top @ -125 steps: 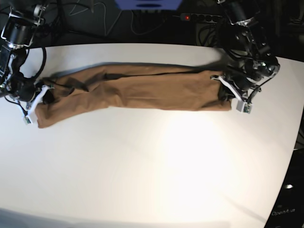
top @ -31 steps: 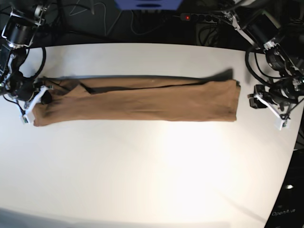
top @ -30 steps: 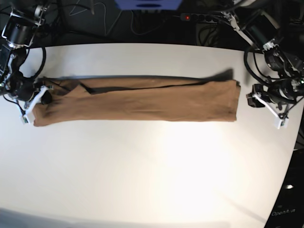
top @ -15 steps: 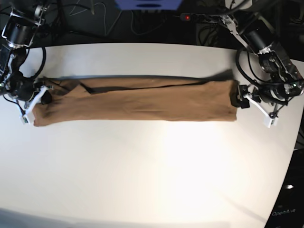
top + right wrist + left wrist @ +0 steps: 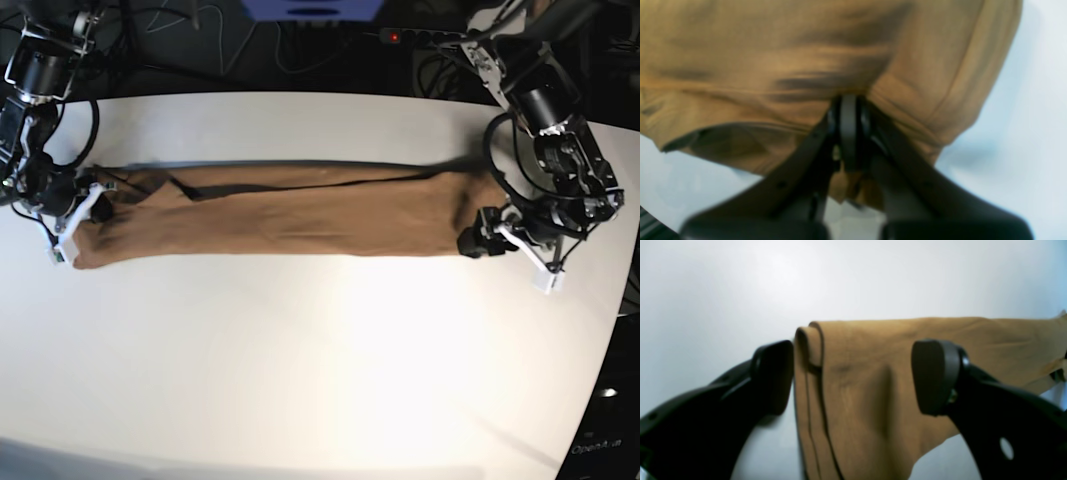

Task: Fold the T-shirt properly
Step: 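Lower the left gripper onto the strip's hem end and pinch it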

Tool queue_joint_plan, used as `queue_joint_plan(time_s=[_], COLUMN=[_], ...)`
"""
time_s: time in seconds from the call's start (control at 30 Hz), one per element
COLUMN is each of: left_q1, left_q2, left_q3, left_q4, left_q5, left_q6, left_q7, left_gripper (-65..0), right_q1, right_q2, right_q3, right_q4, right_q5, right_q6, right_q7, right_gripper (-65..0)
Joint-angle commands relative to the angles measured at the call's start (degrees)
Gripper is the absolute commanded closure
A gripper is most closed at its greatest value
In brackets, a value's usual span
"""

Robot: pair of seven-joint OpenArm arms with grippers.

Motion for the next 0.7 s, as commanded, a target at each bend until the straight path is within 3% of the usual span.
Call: queue_joint_plan(time_s=[0.0,0.27,0.5,0.67], left_q1=[0.6,1.1,2.2,2.6], left_q2=[0.4,-1.7,-4.6,-5.8], left_q3=[0.2,0.2,0.2,0.1], left_q4=[-1.1,-1.3,-0.8,-0.8], left_q5=[4.4,4.8,4.8,4.7], left_q6=[1.0,1.0,1.0,1.0], left_q7=[4.7,5.3,10.9,11.6], left_gripper=[-54.1,-54.1,-54.1,-54.1], right_q1=[-1.1,-0.4,-0.4,-0.4], right_q2=[-0.9,-1.0,-1.0,-1.0], right_q3=[-1.0,-1.0,-1.0,-1.0], right_q4=[-0.9,-0.9,-0.9,-0.9], right_q5=[-3.8,-3.8,-3.8,-3.8], right_q6=[-0.2,-0.2,-0.2,-0.2], right_q7=[-5.2,-5.2,-5.2,-5.2], right_gripper=[-1.3,-1.3,-1.3,-1.3])
